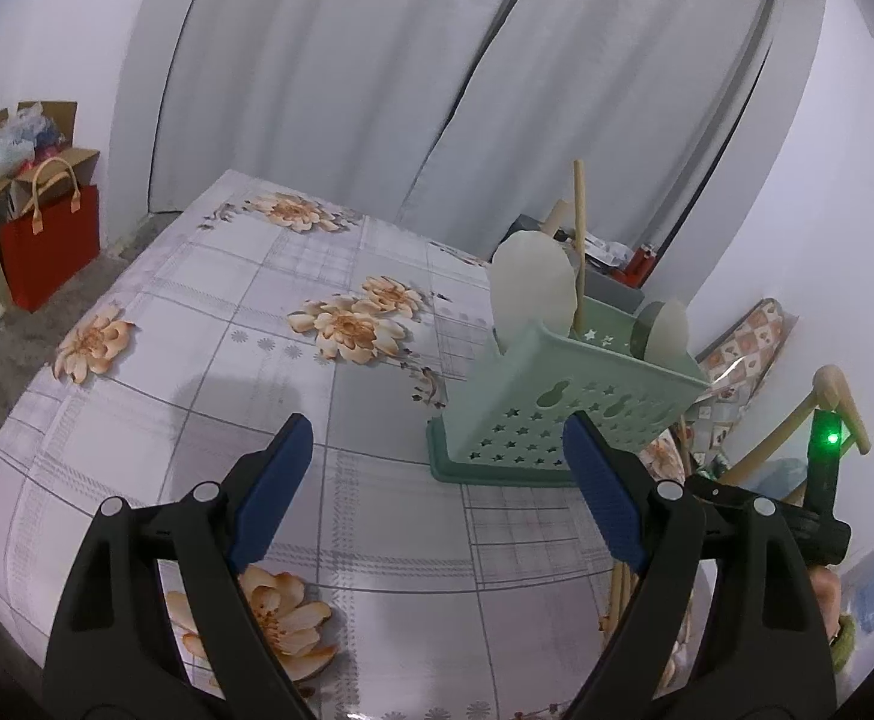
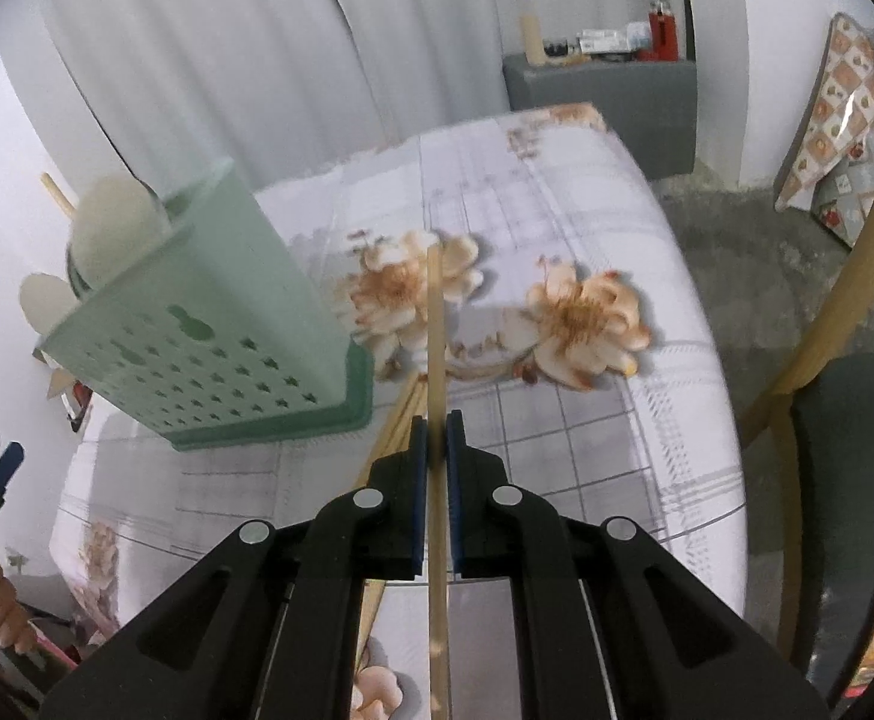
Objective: Organize utensils
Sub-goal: 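Lift the chopstick with the right gripper, insert it into the caddy, open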
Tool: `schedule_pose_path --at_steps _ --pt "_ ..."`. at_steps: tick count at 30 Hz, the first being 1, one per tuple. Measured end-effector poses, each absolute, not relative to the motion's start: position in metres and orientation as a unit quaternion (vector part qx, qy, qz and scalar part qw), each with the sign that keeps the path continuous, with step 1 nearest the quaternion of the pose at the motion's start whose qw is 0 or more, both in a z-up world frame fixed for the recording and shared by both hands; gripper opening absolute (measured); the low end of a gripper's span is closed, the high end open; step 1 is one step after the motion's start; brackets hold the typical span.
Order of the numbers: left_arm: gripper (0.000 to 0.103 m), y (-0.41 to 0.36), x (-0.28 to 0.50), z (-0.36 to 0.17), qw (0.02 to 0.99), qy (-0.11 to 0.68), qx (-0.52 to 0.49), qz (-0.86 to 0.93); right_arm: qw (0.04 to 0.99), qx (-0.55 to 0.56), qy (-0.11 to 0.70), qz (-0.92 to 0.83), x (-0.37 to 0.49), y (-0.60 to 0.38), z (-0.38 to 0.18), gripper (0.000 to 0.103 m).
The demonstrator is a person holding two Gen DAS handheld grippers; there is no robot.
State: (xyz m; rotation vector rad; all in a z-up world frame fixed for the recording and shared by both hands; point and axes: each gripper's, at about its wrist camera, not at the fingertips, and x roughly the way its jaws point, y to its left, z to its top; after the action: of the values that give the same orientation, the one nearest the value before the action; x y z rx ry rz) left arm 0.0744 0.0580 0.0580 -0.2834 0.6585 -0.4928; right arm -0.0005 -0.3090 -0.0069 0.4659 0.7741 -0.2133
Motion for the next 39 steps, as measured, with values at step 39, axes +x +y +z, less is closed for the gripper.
schedule_pose_path --at_steps 39 --pt "0.081 0.072 0.076 0.05 0.906 0.324 -0.16 -0.223 0.965 0.207 0.059 0.148 0.044 -0.275 0.223 0.006"
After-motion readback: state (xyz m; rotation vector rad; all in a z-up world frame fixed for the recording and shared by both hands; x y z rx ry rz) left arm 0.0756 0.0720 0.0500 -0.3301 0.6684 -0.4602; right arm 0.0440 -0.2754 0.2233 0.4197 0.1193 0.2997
